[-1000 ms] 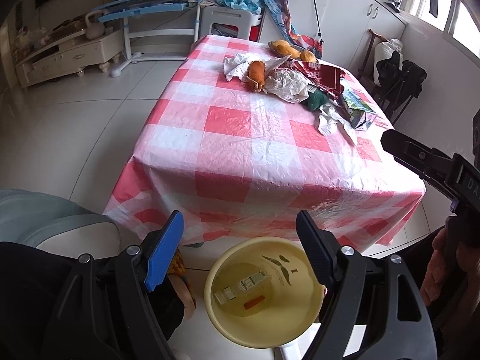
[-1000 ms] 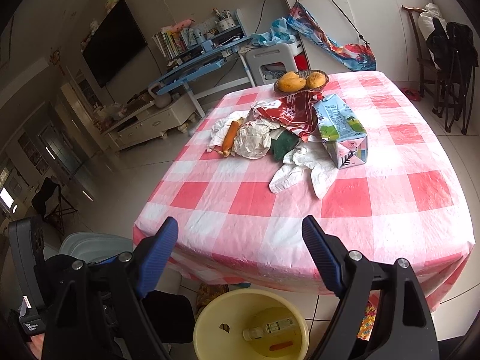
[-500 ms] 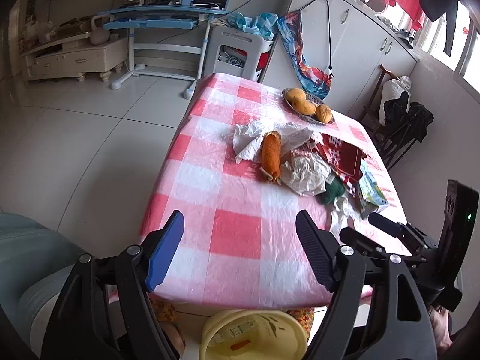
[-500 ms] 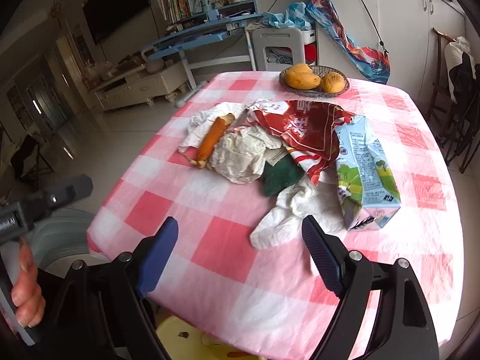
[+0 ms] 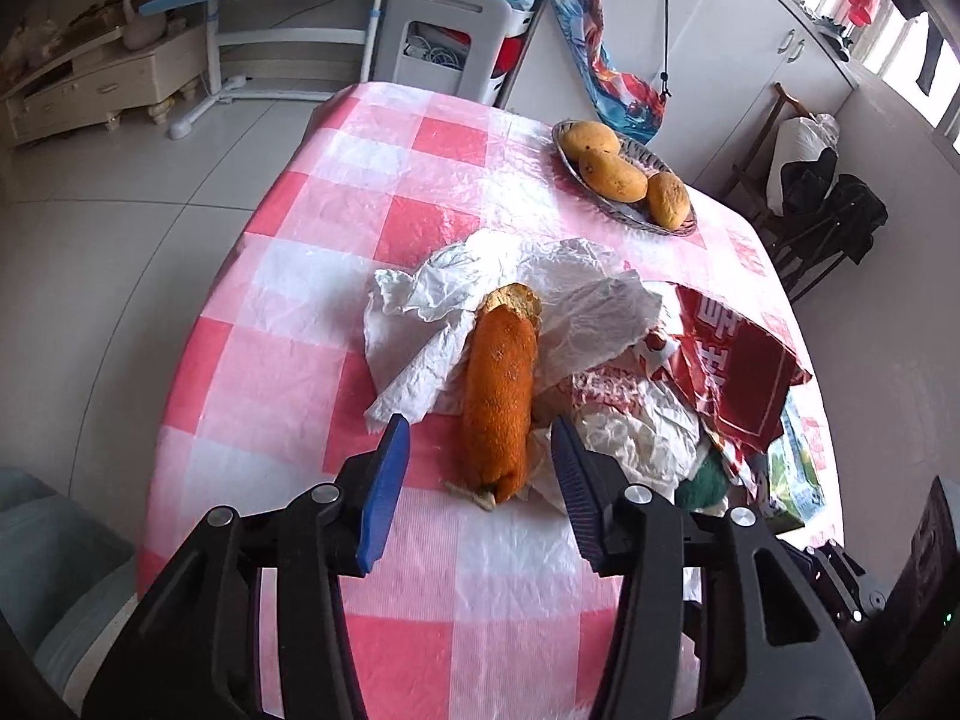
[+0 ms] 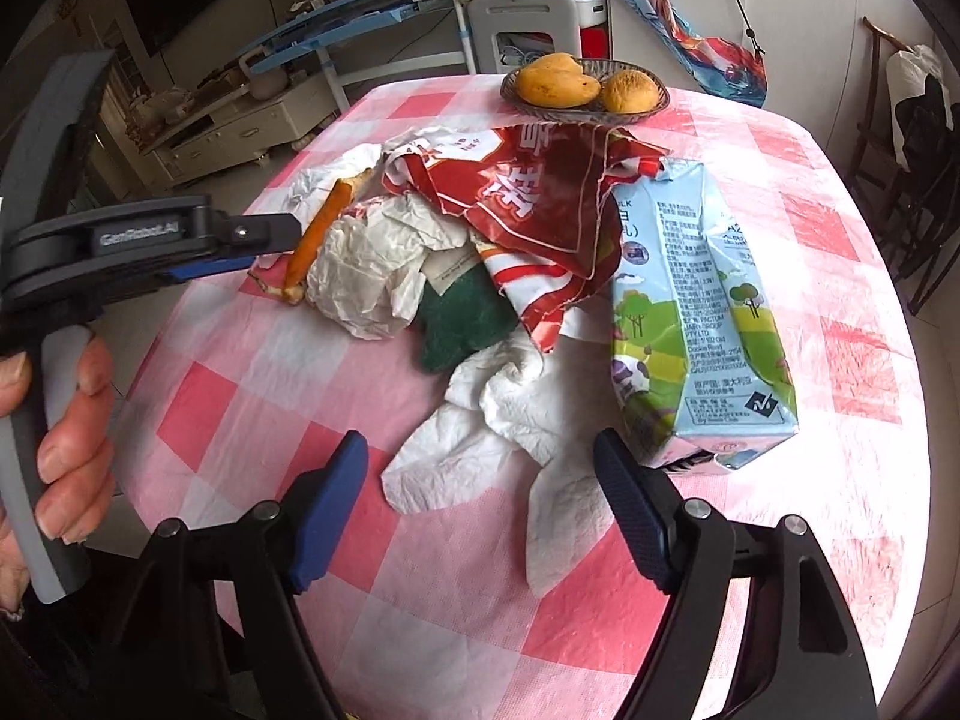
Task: Collect trash
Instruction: 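Move the left tool to the table and grasp the long orange bread stick, then grasp the crumpled white tissue with the right tool while the left lifts the bread stick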
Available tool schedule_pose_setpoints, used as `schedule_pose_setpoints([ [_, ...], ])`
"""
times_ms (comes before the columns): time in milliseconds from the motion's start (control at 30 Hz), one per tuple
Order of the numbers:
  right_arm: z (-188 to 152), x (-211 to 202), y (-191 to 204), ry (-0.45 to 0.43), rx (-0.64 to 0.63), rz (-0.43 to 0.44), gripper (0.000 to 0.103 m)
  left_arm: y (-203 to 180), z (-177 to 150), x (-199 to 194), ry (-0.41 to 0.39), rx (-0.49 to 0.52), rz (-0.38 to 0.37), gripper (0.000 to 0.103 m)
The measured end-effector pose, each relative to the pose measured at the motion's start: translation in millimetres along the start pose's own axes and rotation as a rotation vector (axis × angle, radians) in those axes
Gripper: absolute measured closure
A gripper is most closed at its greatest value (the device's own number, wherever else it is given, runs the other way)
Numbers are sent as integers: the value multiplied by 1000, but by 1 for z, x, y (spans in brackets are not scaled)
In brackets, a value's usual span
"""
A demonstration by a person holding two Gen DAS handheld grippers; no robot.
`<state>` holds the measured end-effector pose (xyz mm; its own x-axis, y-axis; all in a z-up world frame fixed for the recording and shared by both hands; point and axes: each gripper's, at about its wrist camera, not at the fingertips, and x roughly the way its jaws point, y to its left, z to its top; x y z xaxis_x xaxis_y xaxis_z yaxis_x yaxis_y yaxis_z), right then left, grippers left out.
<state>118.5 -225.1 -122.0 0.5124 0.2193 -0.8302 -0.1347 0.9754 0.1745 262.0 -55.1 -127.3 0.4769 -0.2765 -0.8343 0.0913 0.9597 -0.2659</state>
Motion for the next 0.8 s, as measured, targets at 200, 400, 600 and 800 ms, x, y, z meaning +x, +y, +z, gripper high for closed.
schedule_pose_setpoints([
  [200,5,6,2,-3,-13,-31,35,-3,11,28,38,2,20,69],
  [400,7,7,10,-3,-73,-85,79,-10,11,23,41,43,5,84],
  [600,3,-1,5,-2,-37,-19,93,1,2,-13,9,37,-27,85],
  [800,-6,-24,5,-29,19,98,93,16,-26,-50,16,62,6,85],
])
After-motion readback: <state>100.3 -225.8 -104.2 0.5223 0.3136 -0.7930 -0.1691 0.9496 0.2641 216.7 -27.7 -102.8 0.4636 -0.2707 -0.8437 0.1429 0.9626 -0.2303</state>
